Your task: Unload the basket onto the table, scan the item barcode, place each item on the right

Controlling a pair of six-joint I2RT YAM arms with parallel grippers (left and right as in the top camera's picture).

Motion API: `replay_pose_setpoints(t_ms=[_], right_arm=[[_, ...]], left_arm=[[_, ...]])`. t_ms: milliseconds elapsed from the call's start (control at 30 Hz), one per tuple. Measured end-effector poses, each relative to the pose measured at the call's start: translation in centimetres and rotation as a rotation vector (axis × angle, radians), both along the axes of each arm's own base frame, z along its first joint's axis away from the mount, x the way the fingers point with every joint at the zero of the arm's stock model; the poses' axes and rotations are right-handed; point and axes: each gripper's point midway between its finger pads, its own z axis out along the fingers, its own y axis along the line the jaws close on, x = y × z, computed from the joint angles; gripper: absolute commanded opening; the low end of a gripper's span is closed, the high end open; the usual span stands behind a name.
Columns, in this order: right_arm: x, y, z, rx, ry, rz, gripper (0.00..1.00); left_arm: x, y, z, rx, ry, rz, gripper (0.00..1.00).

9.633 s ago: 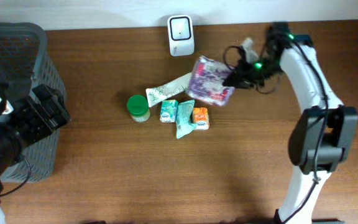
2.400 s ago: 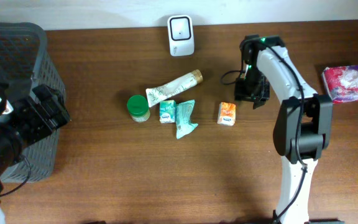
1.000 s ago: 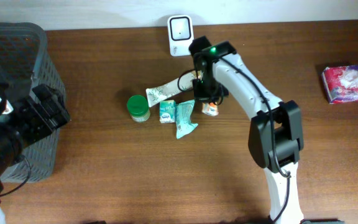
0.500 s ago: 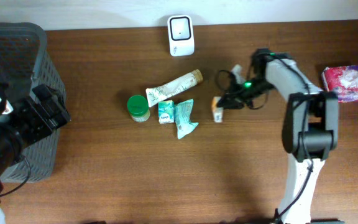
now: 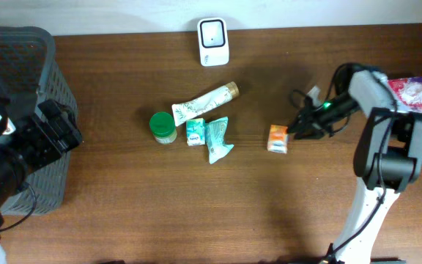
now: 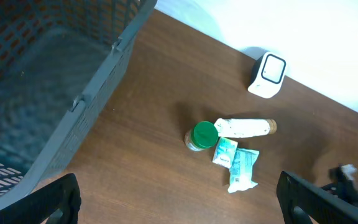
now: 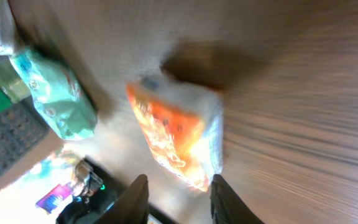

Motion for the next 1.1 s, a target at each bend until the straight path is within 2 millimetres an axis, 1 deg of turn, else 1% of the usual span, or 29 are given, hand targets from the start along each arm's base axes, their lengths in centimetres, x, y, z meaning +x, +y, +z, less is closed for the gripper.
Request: replay_pose_setpoints(t_ms=[33,67,100,167,267,333,433,467,533,567,600,633,733,800,833,867,933,1000,1033,1100], right_arm=[[0.2,-1.0,0.7,-0.033,0.004,-0.003,0.39],[0.2,-1.8,1.3,-0.064,0.009,0.003,0.47],[0.5,-2.0,1.7,-0.085,0.004,0.008,0.47],[0.3,-2.1,1.8,-0.104,0.008,0.024,0.48],[0.0,-2.3,1.1,-0.171,0.015,0.067,0.57],[-0.2,-1.9,0.1,-0.195,0.012,0.093,0.62],[-0.9,-0.5,-1.6,-0.202,0.019,0.136,0.6],[-1.0,-0.2,-2.1,-0.205,0.016,0.143,0.52],[-1.4,1.0,-3.1,-0.214,0.023,0.154,0.28],[-1.3,1.4,-3.4,-0.218,0.023,0.147,0.09],[-1.2,1.9,-3.7,-0.218,0.022,0.137,0.04],[-1.3,2.6,-3.9,-0.21,0.014,0.139,0.04],[-1.1,3.9,-3.6,-0.166,0.007,0.134,0.04],[-0.7,5.9,-2.7,-0.066,-0.03,0.143,0.04],[-0.2,7.0,-1.8,0.003,-0.068,0.152,0.04],[1.1,8.4,0.0,0.114,-0.147,0.161,0.04],[2.9,9.9,2.7,0.242,-0.262,0.17,0.04],[5.1,11.3,5.7,0.376,-0.415,0.178,0.04],[5.9,11.8,6.8,0.429,-0.476,0.182,0.04],[6.7,12.6,7.8,0.483,-0.554,0.199,0.04]], left_arm=[[0.0,0.0,0.0,0.0,0.0,0.0,0.99],[0.0,0.0,0.0,0.0,-0.001,0.0,0.99],[0.0,0.0,0.0,0.0,0.0,0.0,0.99],[0.0,0.0,0.0,0.0,0.0,0.0,0.99],[0.0,0.0,0.0,0.0,0.0,0.0,0.99],[0.0,0.0,0.0,0.0,-0.001,0.0,0.99],[0.0,0.0,0.0,0.0,-0.001,0.0,0.99],[0.0,0.0,0.0,0.0,-0.001,0.0,0.99],[0.0,0.0,0.0,0.0,0.0,0.0,0.99],[0.0,0.0,0.0,0.0,0.0,0.0,0.99],[0.0,0.0,0.0,0.0,0.0,0.0,0.99],[0.0,0.0,0.0,0.0,0.0,0.0,0.99],[0.0,0.0,0.0,0.0,0.0,0.0,0.99],[0.0,0.0,0.0,0.0,0.0,0.0,0.99],[0.0,0.0,0.0,0.0,0.0,0.0,0.99],[0.0,0.0,0.0,0.0,0.0,0.0,0.99],[0.0,0.0,0.0,0.0,0.0,0.0,0.99],[0.0,0.0,0.0,0.0,0.0,0.0,0.99],[0.0,0.0,0.0,0.0,0.0,0.0,0.99],[0.0,0.0,0.0,0.0,0.0,0.0,0.99]])
